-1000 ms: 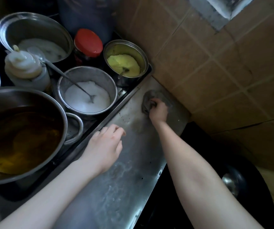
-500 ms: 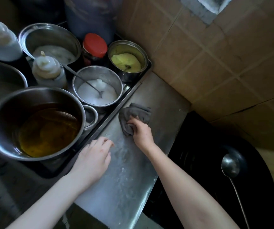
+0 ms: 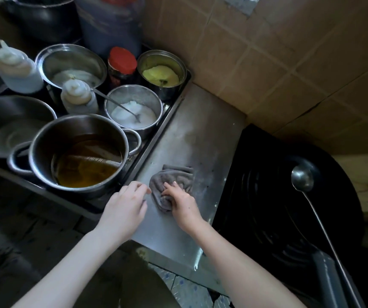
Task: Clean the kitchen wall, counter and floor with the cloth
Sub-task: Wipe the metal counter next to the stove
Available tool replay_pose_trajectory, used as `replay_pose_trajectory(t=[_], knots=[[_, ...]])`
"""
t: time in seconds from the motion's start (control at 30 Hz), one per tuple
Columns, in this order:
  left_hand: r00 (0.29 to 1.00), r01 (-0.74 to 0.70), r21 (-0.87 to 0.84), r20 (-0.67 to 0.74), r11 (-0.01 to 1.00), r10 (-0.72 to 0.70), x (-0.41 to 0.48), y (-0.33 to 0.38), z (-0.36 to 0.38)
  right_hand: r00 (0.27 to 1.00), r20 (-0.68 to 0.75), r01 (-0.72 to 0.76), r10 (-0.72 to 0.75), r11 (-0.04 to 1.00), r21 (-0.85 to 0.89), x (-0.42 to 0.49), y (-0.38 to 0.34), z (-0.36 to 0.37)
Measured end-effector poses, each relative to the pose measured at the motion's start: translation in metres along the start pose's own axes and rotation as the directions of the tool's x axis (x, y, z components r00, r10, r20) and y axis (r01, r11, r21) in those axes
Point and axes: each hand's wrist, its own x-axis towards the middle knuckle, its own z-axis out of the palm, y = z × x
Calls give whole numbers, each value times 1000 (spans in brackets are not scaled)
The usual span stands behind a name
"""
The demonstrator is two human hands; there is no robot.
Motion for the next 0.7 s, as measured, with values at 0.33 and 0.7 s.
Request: replay_pose_trajectory(t=[0.33,0.7], knots=[[995,-96,22,12,995,96,4,-1,-16,999,-27,-38,41,995,96,-47,24,7],[990,-140,27,20,990,140,-3,-6,-22,996,-67,-60,65,996,61,-55,7,26]])
